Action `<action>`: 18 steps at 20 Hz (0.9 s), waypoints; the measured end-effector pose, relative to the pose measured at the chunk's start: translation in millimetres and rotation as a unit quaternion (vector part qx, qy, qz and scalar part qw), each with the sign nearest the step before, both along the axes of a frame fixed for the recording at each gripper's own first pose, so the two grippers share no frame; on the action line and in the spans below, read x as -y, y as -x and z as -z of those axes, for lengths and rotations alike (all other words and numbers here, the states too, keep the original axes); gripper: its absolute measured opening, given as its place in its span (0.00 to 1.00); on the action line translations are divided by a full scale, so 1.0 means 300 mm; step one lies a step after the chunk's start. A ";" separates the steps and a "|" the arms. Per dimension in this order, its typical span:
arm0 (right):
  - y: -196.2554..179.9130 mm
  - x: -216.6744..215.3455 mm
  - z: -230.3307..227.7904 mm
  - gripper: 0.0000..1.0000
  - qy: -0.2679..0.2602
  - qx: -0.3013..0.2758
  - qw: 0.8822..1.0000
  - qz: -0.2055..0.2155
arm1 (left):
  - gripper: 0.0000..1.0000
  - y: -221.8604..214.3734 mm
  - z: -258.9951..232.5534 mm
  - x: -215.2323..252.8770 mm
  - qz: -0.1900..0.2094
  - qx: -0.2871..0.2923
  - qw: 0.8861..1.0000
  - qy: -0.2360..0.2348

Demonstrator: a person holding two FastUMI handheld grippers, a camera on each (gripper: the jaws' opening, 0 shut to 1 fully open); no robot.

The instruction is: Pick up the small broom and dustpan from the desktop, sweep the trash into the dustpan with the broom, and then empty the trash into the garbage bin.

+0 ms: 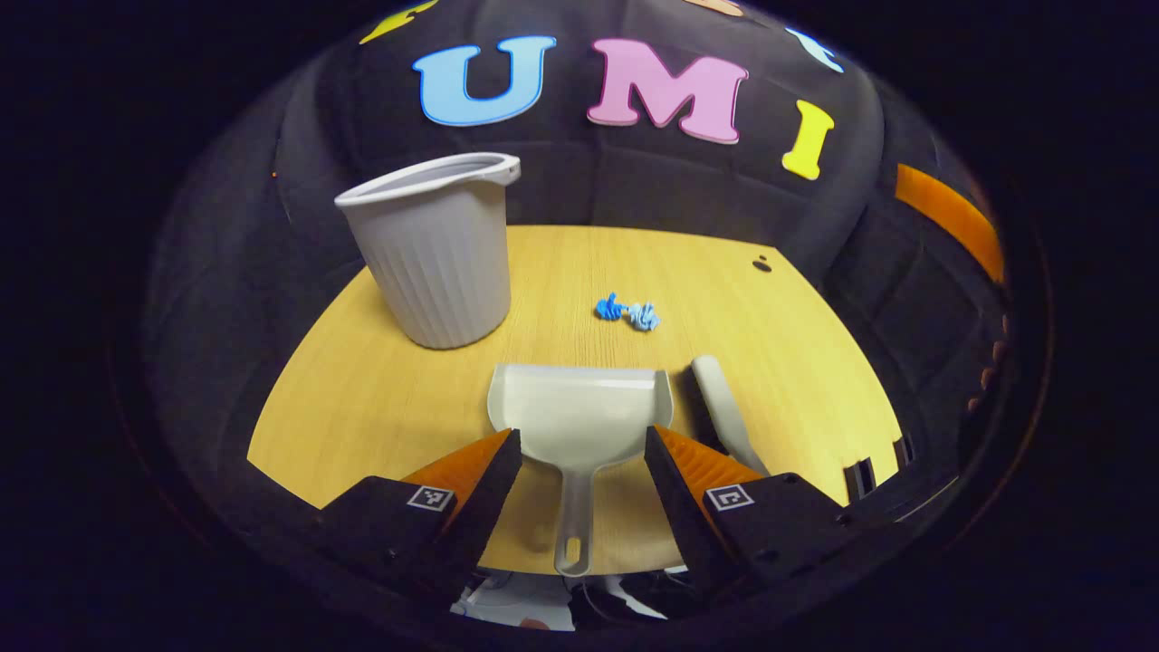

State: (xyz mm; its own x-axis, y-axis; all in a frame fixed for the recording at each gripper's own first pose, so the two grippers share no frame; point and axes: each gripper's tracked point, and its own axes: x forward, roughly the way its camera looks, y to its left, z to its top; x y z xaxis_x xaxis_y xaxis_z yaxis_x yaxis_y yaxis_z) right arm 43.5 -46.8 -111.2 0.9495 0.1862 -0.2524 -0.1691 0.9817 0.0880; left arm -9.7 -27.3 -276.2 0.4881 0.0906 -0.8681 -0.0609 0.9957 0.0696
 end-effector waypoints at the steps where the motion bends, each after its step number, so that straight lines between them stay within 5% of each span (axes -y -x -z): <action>1: 0.006 0.013 0.025 0.95 -0.006 -0.010 1.000 -0.002 | 0.84 0.021 0.039 -0.003 0.002 -0.025 1.000 -0.004; 11: 0.085 0.164 0.239 0.96 -0.049 -0.113 0.992 0.012 | 0.83 0.012 0.333 -0.027 -0.046 -0.230 0.972 -0.018; 14: 0.125 0.169 0.289 0.96 -0.059 -0.148 0.987 0.017 | 0.58 -0.031 0.374 -0.033 -0.066 -0.259 0.964 -0.010; 16: 0.140 0.152 0.319 0.95 -0.058 -0.170 0.984 0.015 | 0.57 -0.024 0.383 -0.037 -0.072 -0.292 0.954 -0.002; 18: 0.164 0.118 0.358 0.95 -0.051 -0.201 0.978 0.007 | 0.39 -0.038 0.375 -0.039 -0.060 -0.298 0.953 0.010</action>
State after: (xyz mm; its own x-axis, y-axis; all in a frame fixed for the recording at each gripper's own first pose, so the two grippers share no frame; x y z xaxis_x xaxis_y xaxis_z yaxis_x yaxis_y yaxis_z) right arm -5.6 -82.2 -218.6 0.7799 0.2174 -0.5869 -0.0876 0.9664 0.2415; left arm 1.8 -15.7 -388.6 -0.1045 0.0955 -0.9899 -0.1297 0.9856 0.1088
